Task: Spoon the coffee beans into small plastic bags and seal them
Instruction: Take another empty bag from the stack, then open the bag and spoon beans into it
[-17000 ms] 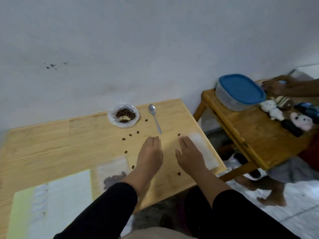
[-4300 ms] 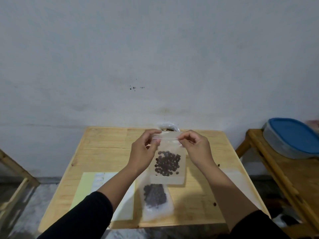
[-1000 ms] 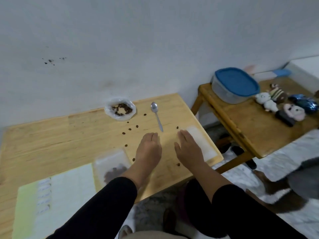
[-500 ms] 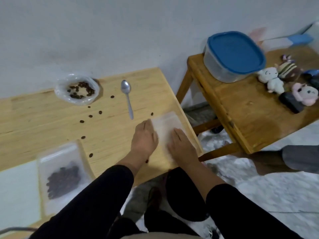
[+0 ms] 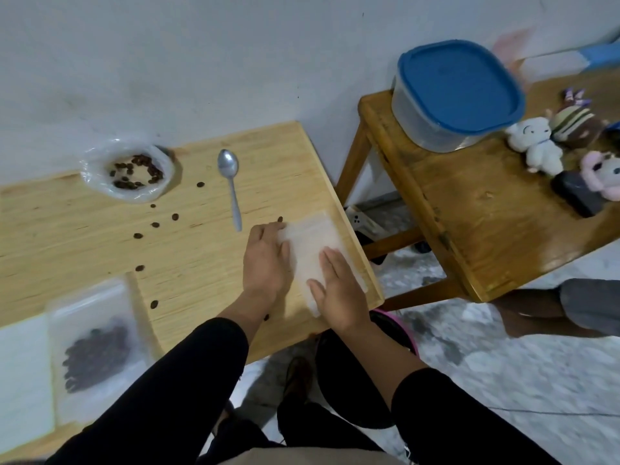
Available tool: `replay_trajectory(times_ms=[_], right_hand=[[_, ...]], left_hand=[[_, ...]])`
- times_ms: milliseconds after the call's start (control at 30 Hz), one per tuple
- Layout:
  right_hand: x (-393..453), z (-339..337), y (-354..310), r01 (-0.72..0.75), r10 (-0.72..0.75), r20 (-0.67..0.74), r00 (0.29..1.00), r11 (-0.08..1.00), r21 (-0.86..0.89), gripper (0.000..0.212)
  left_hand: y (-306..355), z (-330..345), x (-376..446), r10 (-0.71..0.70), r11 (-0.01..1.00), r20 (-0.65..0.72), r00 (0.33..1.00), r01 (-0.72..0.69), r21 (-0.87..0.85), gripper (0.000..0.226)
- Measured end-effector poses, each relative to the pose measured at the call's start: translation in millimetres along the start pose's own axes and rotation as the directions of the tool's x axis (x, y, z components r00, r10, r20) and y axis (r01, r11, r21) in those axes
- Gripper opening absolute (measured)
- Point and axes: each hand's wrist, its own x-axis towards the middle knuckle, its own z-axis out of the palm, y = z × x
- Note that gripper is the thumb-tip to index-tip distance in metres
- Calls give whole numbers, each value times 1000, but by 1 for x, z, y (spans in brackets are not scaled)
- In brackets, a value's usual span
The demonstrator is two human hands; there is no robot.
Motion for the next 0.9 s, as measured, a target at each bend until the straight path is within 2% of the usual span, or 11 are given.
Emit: replay_trajectory(times_ms=[200, 500, 733, 900], right_hand=[[1, -2, -1, -14, 14, -13, 1000, 999, 53, 58], [0, -7, -3, -34, 29, 49, 998, 995, 98, 59], [0, -8, -5, -51, 43, 81, 996, 994, 98, 59], [0, -11, -7, -66, 58, 92, 994, 995, 80, 60]], left_hand=[[-1, 1, 5, -67, 997, -68, 995, 64, -32, 18], [3, -3, 3, -281, 933, -97, 955, 248, -259, 9], [-6, -1, 2, -189, 970, -48, 981, 178, -164, 23], [-5, 3, 4, -171, 978, -47, 984, 164, -132, 27]])
